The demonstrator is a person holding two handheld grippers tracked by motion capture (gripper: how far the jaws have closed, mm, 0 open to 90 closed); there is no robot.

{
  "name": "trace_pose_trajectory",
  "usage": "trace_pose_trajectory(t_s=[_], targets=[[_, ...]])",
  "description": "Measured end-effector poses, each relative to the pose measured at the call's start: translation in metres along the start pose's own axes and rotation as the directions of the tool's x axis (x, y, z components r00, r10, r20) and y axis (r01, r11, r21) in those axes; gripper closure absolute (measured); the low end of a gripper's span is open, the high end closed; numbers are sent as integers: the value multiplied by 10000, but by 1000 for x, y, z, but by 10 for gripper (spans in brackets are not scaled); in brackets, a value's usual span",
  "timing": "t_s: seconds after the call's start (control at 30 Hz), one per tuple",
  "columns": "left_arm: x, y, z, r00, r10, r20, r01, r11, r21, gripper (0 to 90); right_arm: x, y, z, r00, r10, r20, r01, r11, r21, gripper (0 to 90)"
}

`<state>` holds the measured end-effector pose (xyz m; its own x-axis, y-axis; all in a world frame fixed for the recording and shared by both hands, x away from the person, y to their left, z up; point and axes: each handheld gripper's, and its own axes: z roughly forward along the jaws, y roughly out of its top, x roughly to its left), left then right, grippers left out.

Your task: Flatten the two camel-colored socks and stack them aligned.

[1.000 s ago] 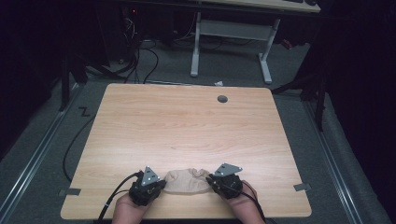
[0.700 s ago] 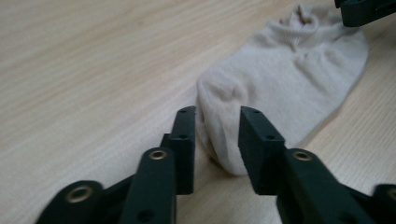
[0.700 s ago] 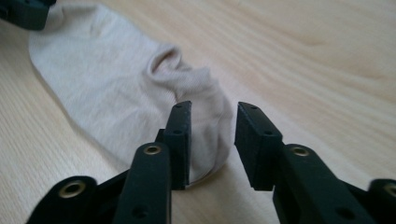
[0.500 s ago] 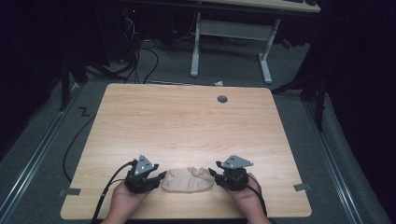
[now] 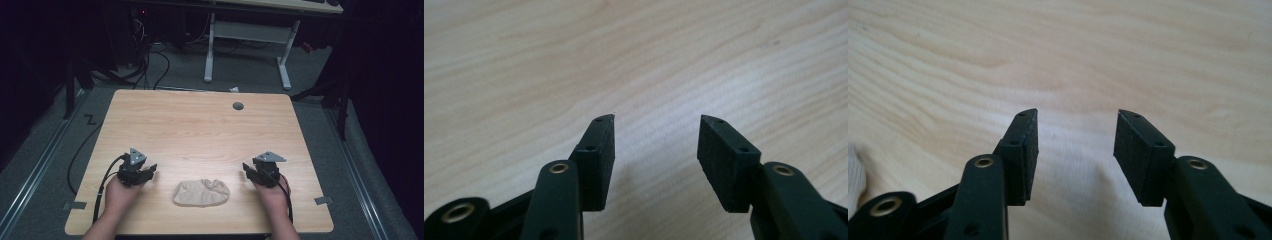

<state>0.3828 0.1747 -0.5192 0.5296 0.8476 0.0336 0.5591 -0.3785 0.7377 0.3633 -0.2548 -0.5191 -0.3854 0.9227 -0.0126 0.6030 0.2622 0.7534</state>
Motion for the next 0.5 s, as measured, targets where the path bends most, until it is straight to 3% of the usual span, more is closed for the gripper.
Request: trace_pose_trajectory(t_s=[0.07,0.17,0.5], targets=[[-2,1,-3,9998,-93,147,96,9998,-166,496,2,-2,-6,9995,-248,170,250,9996,-147,528],[-5,2,-2,9999,45,141,-43,9999,-161,495,2,-2,-10,9998,-163,66,165,9993,-332,528],[-5,0,-4,9996,204,174,-202,9997,-130,495,2,0,-3,9995,-315,52,316,9992,-241,533]])
